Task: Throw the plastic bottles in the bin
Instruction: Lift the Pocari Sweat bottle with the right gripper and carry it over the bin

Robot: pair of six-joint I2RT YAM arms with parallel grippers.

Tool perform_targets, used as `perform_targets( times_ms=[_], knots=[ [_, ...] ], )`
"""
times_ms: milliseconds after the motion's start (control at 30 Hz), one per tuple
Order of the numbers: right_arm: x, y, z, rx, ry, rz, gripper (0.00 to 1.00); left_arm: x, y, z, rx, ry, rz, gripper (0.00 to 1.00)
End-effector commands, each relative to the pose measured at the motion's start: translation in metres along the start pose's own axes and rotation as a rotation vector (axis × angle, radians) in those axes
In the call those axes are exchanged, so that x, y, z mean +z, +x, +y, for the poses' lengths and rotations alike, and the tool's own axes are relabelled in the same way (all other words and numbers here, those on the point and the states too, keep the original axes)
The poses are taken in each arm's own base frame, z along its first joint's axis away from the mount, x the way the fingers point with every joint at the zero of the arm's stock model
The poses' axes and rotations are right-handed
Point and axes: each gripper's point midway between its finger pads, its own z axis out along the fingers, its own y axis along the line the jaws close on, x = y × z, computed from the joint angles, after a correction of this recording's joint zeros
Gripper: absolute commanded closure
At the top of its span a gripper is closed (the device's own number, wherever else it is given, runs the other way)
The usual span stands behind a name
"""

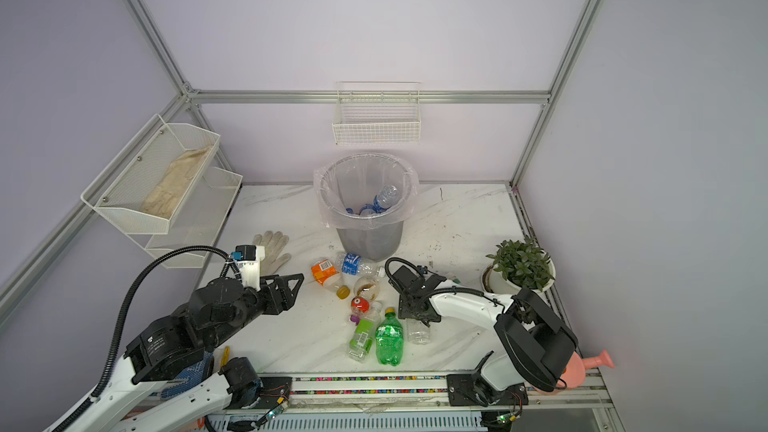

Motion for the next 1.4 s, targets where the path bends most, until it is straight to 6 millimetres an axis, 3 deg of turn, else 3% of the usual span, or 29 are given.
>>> perform_targets(
  times_ms=[0, 133, 233, 700, 1367],
  knots=[
    [-0.002, 0.006, 0.0, 0.006, -0.015, 0.012, 0.65, 0.004, 0.006, 0.004, -0.011, -0.01, 0.002, 0.24],
    [-0.007, 0.003, 0.004, 0.009, -0.037, 0.002, 0.88, 0.003, 0.006, 0.005, -0.014, -0.012, 0.0, 0.25],
    [-0.016, -0.003, 0.01, 0.008, -0.073, -0.018, 0.96, 0.003, 0.007, 0.006, -0.015, -0.014, 0.0, 0.25],
    [-0.082, -0.04, 0.043, 0.008, -0.282, -0.171, 0.96, 0.005, 0.008, 0.006, -0.017, -0.02, 0.006, 0.26],
    [-0.227, -0.109, 0.067, 0.016, -0.545, -0.525, 0.96, 0.016, 0.019, 0.006, -0.017, -0.029, 0.047, 0.27]
  ],
)
